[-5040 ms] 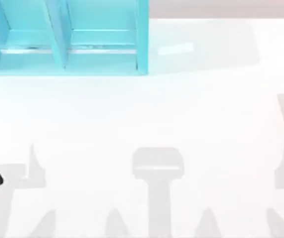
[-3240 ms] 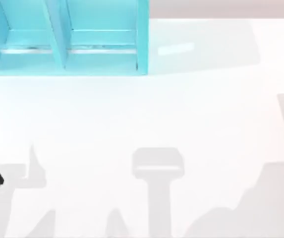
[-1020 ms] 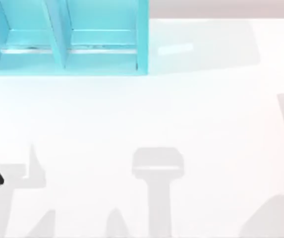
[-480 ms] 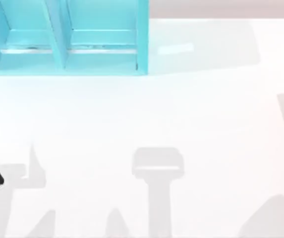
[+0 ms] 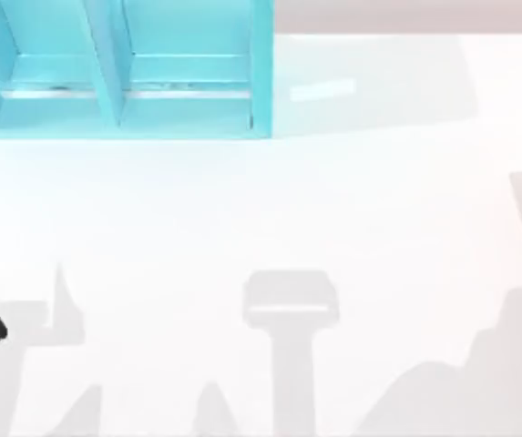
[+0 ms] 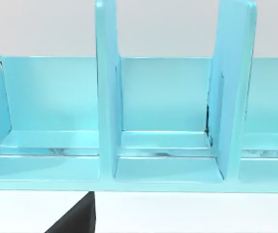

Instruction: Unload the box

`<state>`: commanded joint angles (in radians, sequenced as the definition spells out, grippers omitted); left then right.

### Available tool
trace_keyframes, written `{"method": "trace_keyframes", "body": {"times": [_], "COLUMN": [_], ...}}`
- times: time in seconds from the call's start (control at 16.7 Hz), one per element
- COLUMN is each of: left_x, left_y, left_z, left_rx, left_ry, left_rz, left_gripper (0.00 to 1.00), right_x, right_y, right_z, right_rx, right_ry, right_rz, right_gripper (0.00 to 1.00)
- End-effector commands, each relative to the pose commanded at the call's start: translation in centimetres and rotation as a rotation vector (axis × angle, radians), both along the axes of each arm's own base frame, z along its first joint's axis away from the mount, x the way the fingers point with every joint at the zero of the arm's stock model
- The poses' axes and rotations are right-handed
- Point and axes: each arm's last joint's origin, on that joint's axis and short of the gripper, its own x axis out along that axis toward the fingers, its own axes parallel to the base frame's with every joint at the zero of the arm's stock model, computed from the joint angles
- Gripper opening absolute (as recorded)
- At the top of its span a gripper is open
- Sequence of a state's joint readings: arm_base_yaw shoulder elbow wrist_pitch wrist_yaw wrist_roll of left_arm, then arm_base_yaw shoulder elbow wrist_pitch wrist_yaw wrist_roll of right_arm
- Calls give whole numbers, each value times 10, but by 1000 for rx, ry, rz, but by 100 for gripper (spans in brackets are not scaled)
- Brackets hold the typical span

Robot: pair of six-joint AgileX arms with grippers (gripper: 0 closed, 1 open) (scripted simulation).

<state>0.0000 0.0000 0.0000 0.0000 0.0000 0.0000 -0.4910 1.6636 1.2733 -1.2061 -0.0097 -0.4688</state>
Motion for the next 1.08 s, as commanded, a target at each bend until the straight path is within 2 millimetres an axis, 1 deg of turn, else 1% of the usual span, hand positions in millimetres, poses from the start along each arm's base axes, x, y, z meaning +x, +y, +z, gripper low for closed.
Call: {"method": "trace_keyframes", "body": {"times": [0.18, 0.3, 0.6, 0.72, 0.84, 0.9, 1.02, 1.08], "left_x": [0, 0, 0, 0, 0, 0, 0, 0], "left_y": [0, 0, 0, 0, 0, 0, 0, 0], "left_z": [0, 0, 0, 0, 0, 0, 0, 0], "left_rx": [0, 0, 0, 0, 0, 0, 0, 0], "left_ry": [0, 0, 0, 0, 0, 0, 0, 0], "left_rz": [0, 0, 0, 0, 0, 0, 0, 0], "left_gripper": [100, 100, 100, 100, 100, 100, 100, 100], "right_x": [-4, -6, -5, 3, 18, 28, 49, 58], "right_y": [3, 4, 5, 12, 29, 43, 80, 104], "right_z": [36, 47, 45, 43, 37, 33, 23, 17], "right_rx": [-6, -11, -9, -7, -5, -5, -7, -9], "right_ry": [-11, -21, -18, -15, -10, -7, -1, 1], "right_rz": [0, 0, 1, 1, 2, 3, 3, 3], "right_gripper": [0, 0, 0, 0, 0, 0, 0, 0]}}
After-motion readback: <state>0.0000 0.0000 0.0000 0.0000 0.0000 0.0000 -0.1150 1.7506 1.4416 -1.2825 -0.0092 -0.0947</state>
